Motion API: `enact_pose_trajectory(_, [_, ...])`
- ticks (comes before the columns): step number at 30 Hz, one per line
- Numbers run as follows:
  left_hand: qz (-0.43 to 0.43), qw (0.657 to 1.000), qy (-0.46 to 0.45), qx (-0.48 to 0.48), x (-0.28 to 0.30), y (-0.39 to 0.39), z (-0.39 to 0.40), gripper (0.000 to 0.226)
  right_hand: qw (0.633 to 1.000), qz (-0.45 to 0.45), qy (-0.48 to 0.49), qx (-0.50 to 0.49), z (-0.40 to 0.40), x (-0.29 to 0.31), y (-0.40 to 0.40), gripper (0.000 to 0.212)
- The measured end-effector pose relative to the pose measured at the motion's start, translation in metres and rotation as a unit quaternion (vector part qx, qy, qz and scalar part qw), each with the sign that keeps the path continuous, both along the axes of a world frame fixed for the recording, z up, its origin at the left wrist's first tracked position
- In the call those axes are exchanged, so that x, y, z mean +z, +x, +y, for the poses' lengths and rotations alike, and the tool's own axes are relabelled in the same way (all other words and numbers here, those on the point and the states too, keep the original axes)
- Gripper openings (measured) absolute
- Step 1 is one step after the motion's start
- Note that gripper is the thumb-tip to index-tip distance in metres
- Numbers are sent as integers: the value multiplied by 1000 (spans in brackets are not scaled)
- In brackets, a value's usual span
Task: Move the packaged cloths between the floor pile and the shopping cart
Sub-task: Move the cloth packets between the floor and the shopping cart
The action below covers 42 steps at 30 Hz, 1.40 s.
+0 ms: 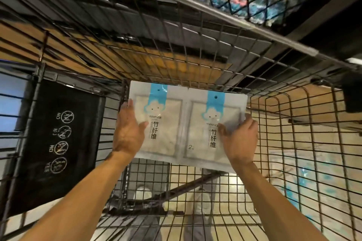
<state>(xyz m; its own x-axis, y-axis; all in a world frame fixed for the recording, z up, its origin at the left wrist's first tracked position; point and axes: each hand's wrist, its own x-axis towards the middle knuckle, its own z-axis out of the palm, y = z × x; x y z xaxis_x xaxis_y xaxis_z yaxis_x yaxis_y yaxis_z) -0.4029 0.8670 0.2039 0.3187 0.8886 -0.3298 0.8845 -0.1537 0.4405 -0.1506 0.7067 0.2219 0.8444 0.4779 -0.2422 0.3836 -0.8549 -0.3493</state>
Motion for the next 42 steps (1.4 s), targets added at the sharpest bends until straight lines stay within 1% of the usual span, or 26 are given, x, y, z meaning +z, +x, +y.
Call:
enact_pose_trajectory(2, [42,997,34,-62,-13,-5,-1,82,994,-53,-69,62,-3,2,1,98])
enact_pose_trajectory(3, [69,992,50,-90,-19,-7,-2,78,990,-66,-90,90,-5,0,3,100])
enact_pose_trajectory(5, [106,980,103,-133,-28,-11,-4,68,982,-65,-122,130,-8,-2,7,99])
enact_pose_trajectory(7, [124,972,131,-147,-30,-13,-7,63,974,-54,-151,158,-8,-2,10,96])
enact_pose_trajectory(9, [153,965,142,-156,-32,-15,-7,63,968,-58,-166,180,-7,2,13,93])
enact_pose_trajectory(11, [179,960,138,-167,-21,-10,-6,66,962,-72,-179,196,-5,11,15,90])
enact_pose_trajectory(13, [176,965,112,-160,-4,-3,-4,67,959,-77,-185,202,-4,22,15,88])
enact_pose_trajectory(16, [194,962,92,-168,32,6,-2,67,954,-86,-181,223,-2,43,14,86])
enact_pose_trajectory(18, [196,961,100,-166,56,11,-2,69,950,-97,-181,233,1,63,13,87])
enact_pose_trajectory(22, [157,967,137,-151,110,17,-2,74,951,-93,-178,237,2,118,13,89])
enact_pose_trajectory(25, [183,960,138,-159,153,23,3,75,957,-86,-146,236,1,157,14,87])
enact_pose_trajectory(30, [206,951,177,-150,255,32,-3,77,965,-96,-98,224,-9,246,14,88])
enact_pose_trajectory(34, [192,947,209,-147,339,43,-12,76,973,-90,-47,208,-22,319,20,88])
enact_pose_trajectory(37, [177,941,244,-153,403,55,-18,75,973,-105,-21,204,-29,378,30,88])
enact_pose_trajectory(42, [180,932,268,-162,495,81,-30,76,971,-135,4,199,-42,459,49,87])
